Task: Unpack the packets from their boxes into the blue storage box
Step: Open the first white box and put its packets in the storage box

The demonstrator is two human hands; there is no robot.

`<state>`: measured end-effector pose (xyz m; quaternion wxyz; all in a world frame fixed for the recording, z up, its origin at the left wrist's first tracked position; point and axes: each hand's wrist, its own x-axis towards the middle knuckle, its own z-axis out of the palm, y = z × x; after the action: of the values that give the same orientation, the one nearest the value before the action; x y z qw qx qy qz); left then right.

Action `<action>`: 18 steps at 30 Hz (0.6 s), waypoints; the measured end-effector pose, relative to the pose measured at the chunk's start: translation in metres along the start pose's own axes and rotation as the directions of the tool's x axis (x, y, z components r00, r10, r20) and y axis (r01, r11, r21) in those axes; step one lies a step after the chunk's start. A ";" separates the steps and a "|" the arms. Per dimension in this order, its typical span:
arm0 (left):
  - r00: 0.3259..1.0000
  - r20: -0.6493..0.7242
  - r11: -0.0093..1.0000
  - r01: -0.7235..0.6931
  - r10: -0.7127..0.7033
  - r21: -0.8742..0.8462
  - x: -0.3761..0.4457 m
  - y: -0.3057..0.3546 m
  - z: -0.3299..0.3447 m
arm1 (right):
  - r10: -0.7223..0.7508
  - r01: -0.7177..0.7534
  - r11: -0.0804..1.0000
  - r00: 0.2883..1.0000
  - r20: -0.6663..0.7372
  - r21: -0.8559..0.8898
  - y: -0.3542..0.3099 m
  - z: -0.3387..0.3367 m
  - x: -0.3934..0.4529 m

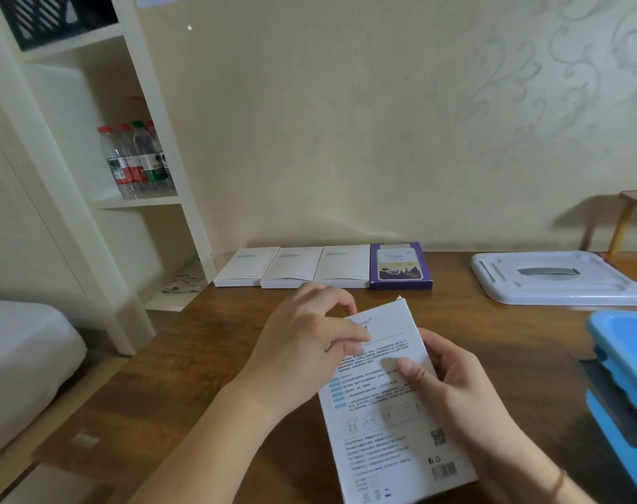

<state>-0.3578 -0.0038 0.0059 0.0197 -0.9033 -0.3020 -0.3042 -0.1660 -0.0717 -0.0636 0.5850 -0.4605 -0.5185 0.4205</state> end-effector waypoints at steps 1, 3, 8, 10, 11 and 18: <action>0.998 -0.008 0.996 -0.069 0.070 0.062 0.002 0.000 -0.002 | -0.002 0.002 1.000 1.000 -0.004 0.026 0.001 0.001 -0.001; 0.975 0.011 0.958 -0.221 0.222 0.184 0.005 0.000 -0.005 | -0.003 0.004 0.999 1.000 -0.013 0.038 0.003 0.002 -0.002; 0.965 -0.040 0.958 -0.252 0.260 0.140 0.001 -0.005 0.007 | -0.031 0.032 0.999 0.999 -0.025 0.005 0.005 0.005 -0.004; 0.984 -0.162 0.994 -0.083 0.071 -0.071 -0.001 -0.001 0.014 | -0.062 0.062 0.998 0.998 -0.026 -0.016 0.005 0.007 -0.007; 0.978 -0.207 0.983 -0.003 -0.035 -0.182 0.000 0.002 0.017 | -0.073 0.072 0.997 0.997 -0.025 -0.019 0.005 0.009 -0.008; 0.865 -0.074 0.741 0.378 -0.497 -0.555 0.013 0.010 0.020 | -0.103 0.100 0.993 0.992 -0.067 -0.059 0.009 0.009 -0.011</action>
<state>-0.3334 -0.0009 -0.0018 -0.2658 -0.7379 -0.4083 -0.4671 -0.1759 -0.0800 -0.0741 0.6105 -0.4641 -0.5319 0.3592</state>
